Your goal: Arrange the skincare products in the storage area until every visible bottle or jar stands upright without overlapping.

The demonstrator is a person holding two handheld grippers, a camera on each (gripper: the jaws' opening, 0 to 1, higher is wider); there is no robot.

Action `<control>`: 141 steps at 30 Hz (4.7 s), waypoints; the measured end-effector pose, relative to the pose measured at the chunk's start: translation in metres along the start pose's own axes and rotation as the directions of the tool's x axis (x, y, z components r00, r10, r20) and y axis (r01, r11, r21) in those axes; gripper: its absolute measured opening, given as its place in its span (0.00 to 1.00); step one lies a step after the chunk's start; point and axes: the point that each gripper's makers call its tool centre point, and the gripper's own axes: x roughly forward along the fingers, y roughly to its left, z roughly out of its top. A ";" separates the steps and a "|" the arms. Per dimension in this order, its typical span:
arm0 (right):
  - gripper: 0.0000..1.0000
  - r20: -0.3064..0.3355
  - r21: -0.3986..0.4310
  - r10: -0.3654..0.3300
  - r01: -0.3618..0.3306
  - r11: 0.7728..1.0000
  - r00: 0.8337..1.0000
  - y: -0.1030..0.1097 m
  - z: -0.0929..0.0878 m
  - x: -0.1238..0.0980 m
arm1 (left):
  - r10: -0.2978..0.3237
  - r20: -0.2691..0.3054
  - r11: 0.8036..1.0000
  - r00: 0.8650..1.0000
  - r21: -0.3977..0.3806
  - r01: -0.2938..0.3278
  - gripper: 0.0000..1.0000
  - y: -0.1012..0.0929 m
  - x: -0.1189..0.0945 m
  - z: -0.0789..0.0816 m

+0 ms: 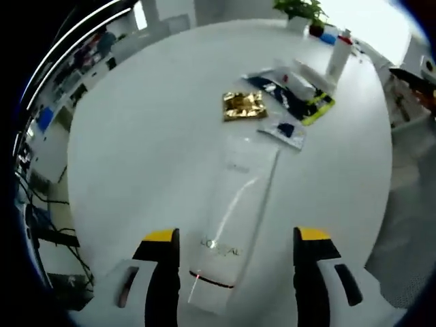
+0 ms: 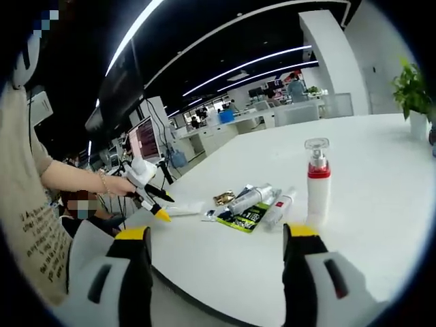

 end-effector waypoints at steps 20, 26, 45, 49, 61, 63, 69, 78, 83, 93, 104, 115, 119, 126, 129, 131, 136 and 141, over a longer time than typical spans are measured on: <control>0.78 -0.031 -0.008 0.000 0.000 1.000 1.000 0.000 -0.005 0.002 | -0.062 -0.075 0.994 0.995 0.082 0.068 0.28 0.008 0.013 0.007; 0.77 -0.039 -0.005 0.013 -0.013 1.000 0.999 0.001 -0.006 0.003 | -0.045 -0.046 0.997 0.998 0.067 0.048 0.25 0.009 0.012 0.008; 0.77 -0.067 -0.041 0.059 -0.062 0.997 0.996 0.012 -0.010 0.005 | -0.053 0.343 0.972 0.938 -0.198 0.128 0.24 -0.032 -0.032 0.064; 0.77 -0.070 -0.052 0.069 -0.073 0.996 0.995 0.015 -0.010 0.006 | -0.057 0.369 0.972 0.928 -0.193 0.137 0.24 -0.047 -0.041 0.070; 0.77 -0.082 -0.098 0.101 -0.109 0.989 0.991 0.028 -0.007 0.010 | -0.067 0.458 0.969 0.887 -0.183 0.168 0.24 -0.097 -0.065 0.088; 0.77 -0.052 -0.081 0.129 -0.133 0.988 0.990 0.036 0.001 0.013 | -0.073 0.484 0.967 0.872 -0.180 0.181 0.24 -0.107 -0.070 0.095; 0.77 0.000 -0.071 0.184 -0.184 0.980 0.983 0.057 0.019 0.022 | -0.103 0.552 0.957 0.827 -0.170 0.233 0.24 -0.136 -0.088 0.116; 0.70 0.094 0.042 0.237 -0.241 0.970 0.967 0.076 0.039 0.028 | -0.147 0.614 0.949 0.775 -0.134 0.286 0.25 -0.182 -0.108 0.140; 0.68 0.140 0.081 0.256 -0.268 0.960 0.957 0.084 0.051 0.030 | -0.168 0.609 0.957 0.775 -0.088 0.276 0.25 -0.201 -0.111 0.150; 0.56 0.192 0.069 0.244 -0.262 0.963 0.950 0.086 0.082 0.036 | -0.206 0.609 0.965 0.766 -0.002 0.261 0.25 -0.231 -0.118 0.162; 0.24 0.166 0.119 0.100 -0.121 0.985 0.981 0.057 0.074 0.036 | -0.171 0.582 0.984 0.795 0.066 0.163 0.26 -0.239 -0.120 0.164; 0.13 0.214 0.163 0.085 -0.121 0.979 0.973 0.063 0.084 0.031 | -0.150 0.566 0.989 0.810 0.084 0.124 0.26 -0.245 -0.117 0.168; 0.11 0.208 0.095 0.099 -0.121 0.988 0.973 0.068 0.086 0.028 | -0.155 0.567 0.988 0.809 0.089 0.127 0.26 -0.246 -0.118 0.169; 0.10 0.206 0.046 0.140 -0.153 0.987 0.968 0.071 0.090 0.024 | -0.173 0.584 0.985 0.793 0.102 0.139 0.26 -0.249 -0.123 0.171; 0.10 0.197 0.039 0.177 -0.188 0.981 0.964 0.072 0.089 0.020 | -0.199 0.589 0.980 0.783 0.108 0.167 0.26 -0.252 -0.125 0.168; 0.09 0.190 0.028 0.198 -0.207 0.978 0.962 0.074 0.088 0.018 | -0.225 0.591 0.974 0.775 0.128 0.185 0.26 -0.255 -0.126 0.166; 0.09 0.138 -0.081 0.283 -0.274 0.958 0.949 0.086 0.090 0.014 | -0.286 0.603 0.958 0.745 0.171 0.229 0.25 -0.258 -0.132 0.166; 0.09 0.083 -0.190 0.388 -0.368 0.910 0.918 0.103 0.097 0.011 | -0.370 0.601 0.929 0.708 0.228 0.292 0.24 -0.257 -0.141 0.167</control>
